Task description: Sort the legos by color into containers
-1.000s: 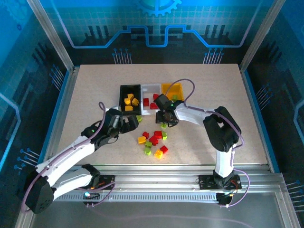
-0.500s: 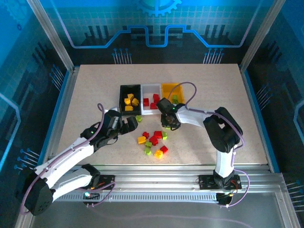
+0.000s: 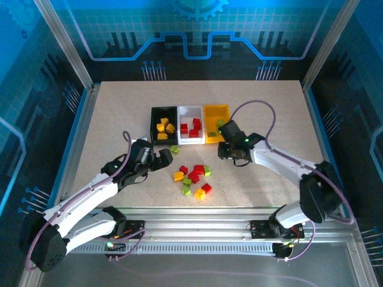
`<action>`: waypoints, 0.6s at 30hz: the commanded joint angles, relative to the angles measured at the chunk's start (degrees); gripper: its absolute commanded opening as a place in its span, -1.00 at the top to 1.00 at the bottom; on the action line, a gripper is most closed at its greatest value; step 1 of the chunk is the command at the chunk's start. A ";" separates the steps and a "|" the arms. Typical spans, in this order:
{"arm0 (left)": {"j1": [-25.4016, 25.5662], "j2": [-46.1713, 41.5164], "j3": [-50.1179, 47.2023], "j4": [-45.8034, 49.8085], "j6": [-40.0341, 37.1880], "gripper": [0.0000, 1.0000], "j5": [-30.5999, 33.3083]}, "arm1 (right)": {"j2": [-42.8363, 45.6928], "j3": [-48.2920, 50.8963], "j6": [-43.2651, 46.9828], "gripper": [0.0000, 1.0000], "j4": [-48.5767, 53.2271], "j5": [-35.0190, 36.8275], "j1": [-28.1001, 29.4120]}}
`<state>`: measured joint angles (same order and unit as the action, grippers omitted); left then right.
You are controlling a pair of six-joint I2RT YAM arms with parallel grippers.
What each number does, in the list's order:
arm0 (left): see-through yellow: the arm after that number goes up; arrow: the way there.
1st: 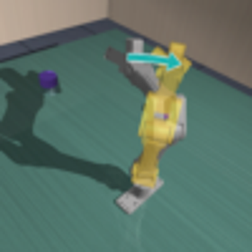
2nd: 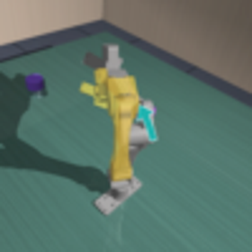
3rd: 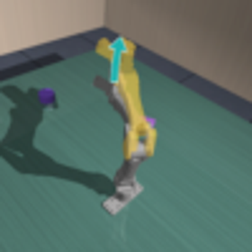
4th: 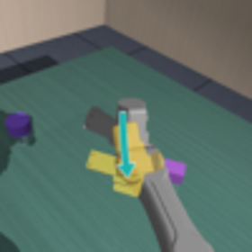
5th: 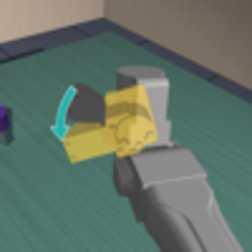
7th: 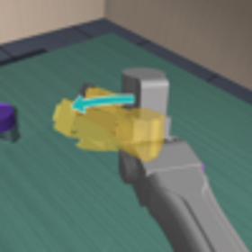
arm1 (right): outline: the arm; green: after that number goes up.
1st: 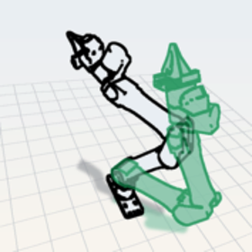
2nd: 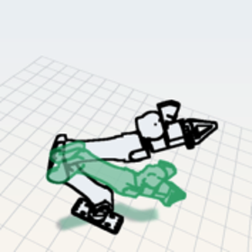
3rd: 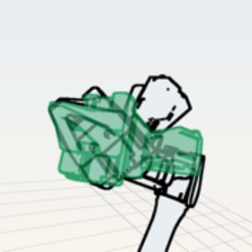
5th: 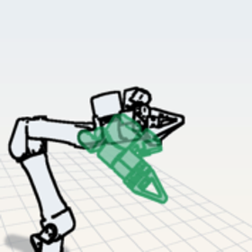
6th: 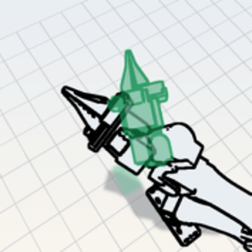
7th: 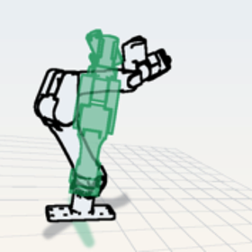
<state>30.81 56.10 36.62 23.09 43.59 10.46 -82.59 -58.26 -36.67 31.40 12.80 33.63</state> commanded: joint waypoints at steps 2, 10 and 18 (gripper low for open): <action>-0.08 -1.01 -0.98 1.01 0.65 -0.98 0.08 | -1.99 -7.33 3.94 0.37 0.87 -2.40 -3.78; -0.07 -0.72 -2.04 0.44 1.56 -0.98 -1.29 | -22.72 -26.15 4.30 0.36 1.15 -1.81 -7.95; -0.25 -0.55 -2.78 0.30 1.64 -0.98 -1.66 | -35.20 -39.69 5.03 0.21 6.37 -2.84 -9.37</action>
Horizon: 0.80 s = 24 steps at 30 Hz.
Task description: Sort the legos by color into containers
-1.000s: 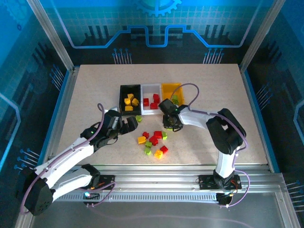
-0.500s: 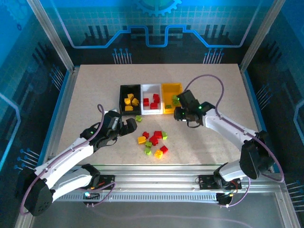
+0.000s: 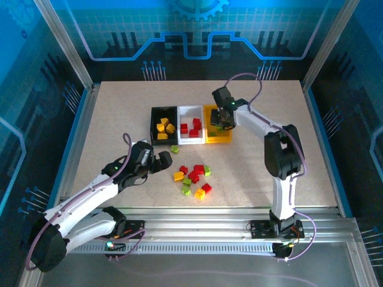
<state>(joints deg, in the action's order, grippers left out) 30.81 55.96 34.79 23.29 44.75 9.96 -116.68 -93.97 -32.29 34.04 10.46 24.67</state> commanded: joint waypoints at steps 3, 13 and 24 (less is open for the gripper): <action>-0.28 0.71 -0.73 -0.43 -0.06 -0.98 -1.91 | -1.06 -4.60 0.19 -0.07 4.04 -1.19 -0.34; 0.81 7.25 1.88 -2.57 -4.93 -0.71 -9.74 | 11.67 7.48 -0.74 -0.32 -0.53 -3.60 1.13; 11.38 21.70 5.77 -5.29 -8.70 -0.61 -6.38 | 19.27 20.02 -2.42 -0.32 -5.47 -5.89 1.77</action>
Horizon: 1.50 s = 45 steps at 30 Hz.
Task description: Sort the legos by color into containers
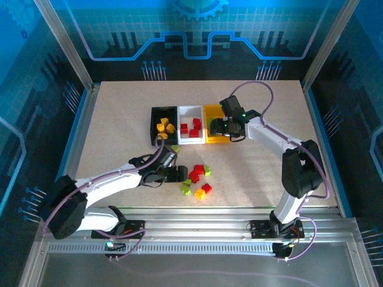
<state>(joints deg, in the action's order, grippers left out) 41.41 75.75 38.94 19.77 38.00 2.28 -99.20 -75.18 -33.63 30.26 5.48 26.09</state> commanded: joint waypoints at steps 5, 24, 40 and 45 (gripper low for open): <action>0.62 5.41 1.75 -2.72 -0.86 -0.36 2.39 | 3.07 1.86 -0.83 -0.32 -1.83 -0.83 0.33; -2.38 8.53 1.81 0.63 -0.60 -0.21 6.41 | 4.71 3.19 -1.09 -0.32 -3.20 -0.98 0.09; -5.65 -4.08 9.11 8.09 -1.04 0.27 7.85 | 7.11 4.55 -1.35 -0.31 -3.76 -1.21 -0.60; -12.90 -1.33 18.05 8.45 -4.47 0.27 7.99 | 8.20 6.32 -1.61 -0.31 -4.06 -1.69 -0.60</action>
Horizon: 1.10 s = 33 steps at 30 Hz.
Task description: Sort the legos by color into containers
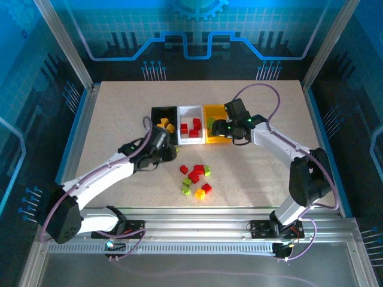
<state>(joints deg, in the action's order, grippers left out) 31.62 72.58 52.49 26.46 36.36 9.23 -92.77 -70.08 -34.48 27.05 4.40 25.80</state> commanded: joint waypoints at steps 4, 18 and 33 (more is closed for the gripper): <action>-9.01 10.93 11.92 -0.55 -3.92 0.32 1.76 | 1.95 2.30 -1.11 -0.31 -0.99 -0.72 -0.31; -14.57 33.59 31.18 1.54 -3.71 -0.02 3.08 | 8.13 8.65 1.25 -0.33 -0.11 -6.88 1.04; -6.39 10.81 16.31 -4.64 -0.80 -0.98 -4.72 | 11.47 16.70 9.37 -0.37 3.17 -13.16 20.28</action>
<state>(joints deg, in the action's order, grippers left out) 22.72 88.16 72.64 23.29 34.61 7.62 -81.32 -54.48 -27.86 28.14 -7.57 42.00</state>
